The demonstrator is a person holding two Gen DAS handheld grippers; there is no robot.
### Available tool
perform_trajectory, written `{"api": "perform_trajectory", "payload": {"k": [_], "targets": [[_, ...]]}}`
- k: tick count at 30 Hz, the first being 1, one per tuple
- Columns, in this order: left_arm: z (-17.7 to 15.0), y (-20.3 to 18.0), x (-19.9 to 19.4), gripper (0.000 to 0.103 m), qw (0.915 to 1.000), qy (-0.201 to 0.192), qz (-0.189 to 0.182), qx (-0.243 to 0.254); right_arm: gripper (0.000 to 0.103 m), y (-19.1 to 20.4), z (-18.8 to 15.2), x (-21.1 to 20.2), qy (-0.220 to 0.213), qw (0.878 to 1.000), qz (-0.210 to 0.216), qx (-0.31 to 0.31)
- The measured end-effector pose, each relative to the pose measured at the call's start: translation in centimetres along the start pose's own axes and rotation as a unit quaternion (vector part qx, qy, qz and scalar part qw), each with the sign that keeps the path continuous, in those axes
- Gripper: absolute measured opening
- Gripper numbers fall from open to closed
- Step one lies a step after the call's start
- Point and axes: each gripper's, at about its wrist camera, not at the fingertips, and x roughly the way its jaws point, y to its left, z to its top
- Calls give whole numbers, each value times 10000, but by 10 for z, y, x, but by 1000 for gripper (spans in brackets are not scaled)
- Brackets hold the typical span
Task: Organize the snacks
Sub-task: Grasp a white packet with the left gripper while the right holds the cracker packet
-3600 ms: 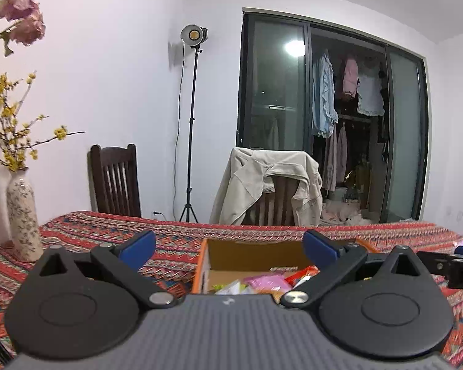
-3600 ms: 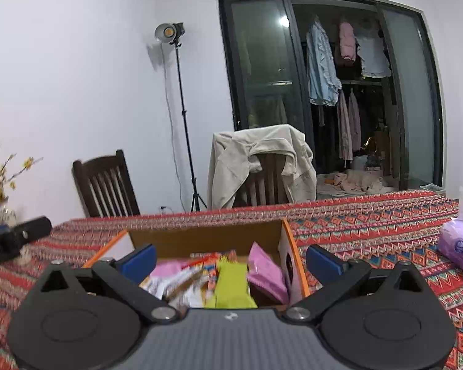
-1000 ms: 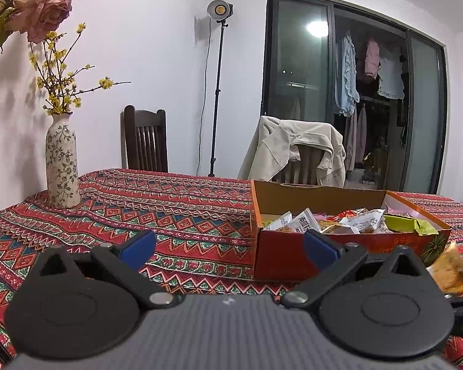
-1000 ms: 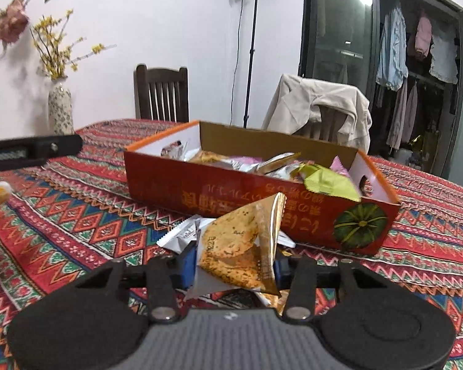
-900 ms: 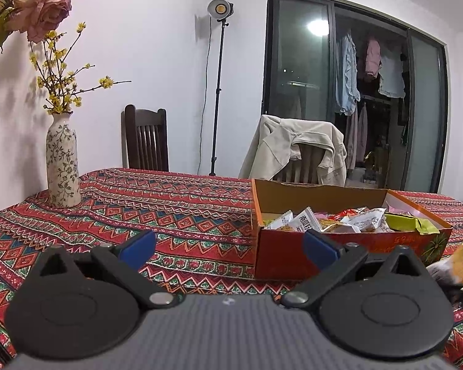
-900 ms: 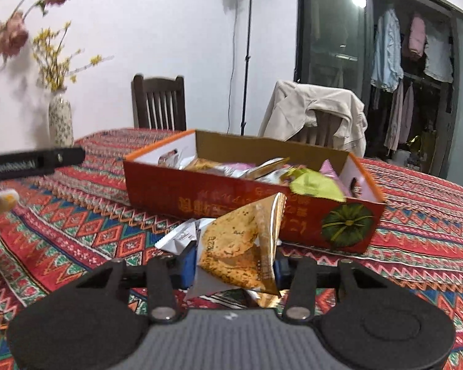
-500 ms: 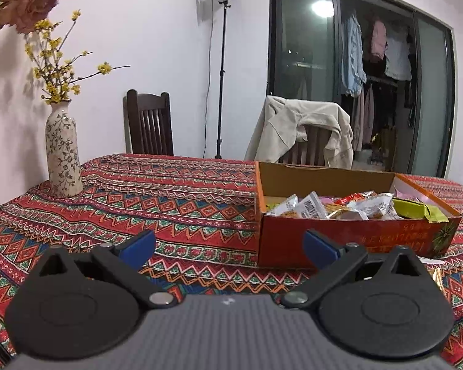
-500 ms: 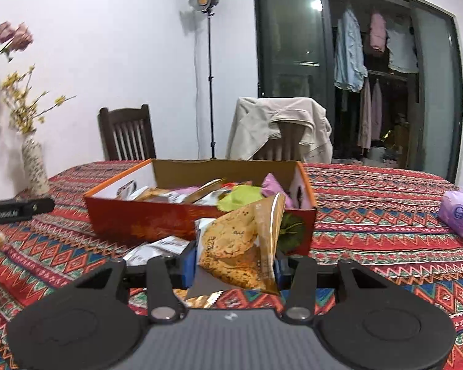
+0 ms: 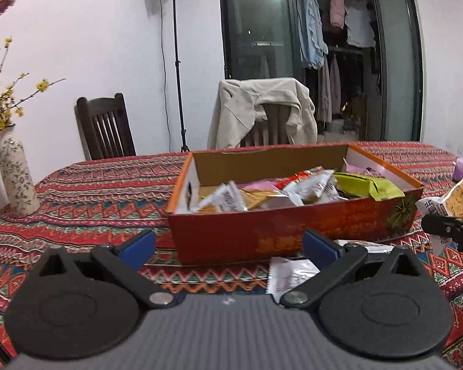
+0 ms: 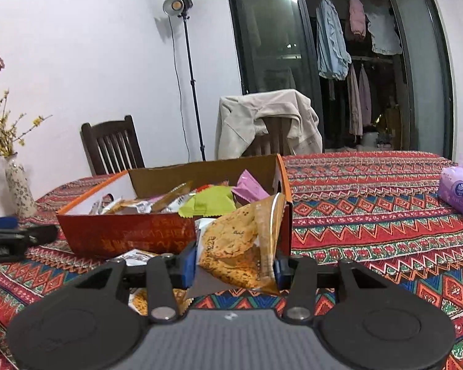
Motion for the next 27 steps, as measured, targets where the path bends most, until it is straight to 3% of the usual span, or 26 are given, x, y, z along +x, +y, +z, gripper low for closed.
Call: {"api": "perform_trajectory", "payload": {"k": [15, 27], "targets": [[0, -32, 42, 103, 9950, 991, -35, -73, 45, -11, -3, -3, 43, 9996, -69, 261], [-9, -52, 70, 103, 9900, 1405, 17, 144, 45, -12, -4, -3, 49, 9996, -19, 279]]}}
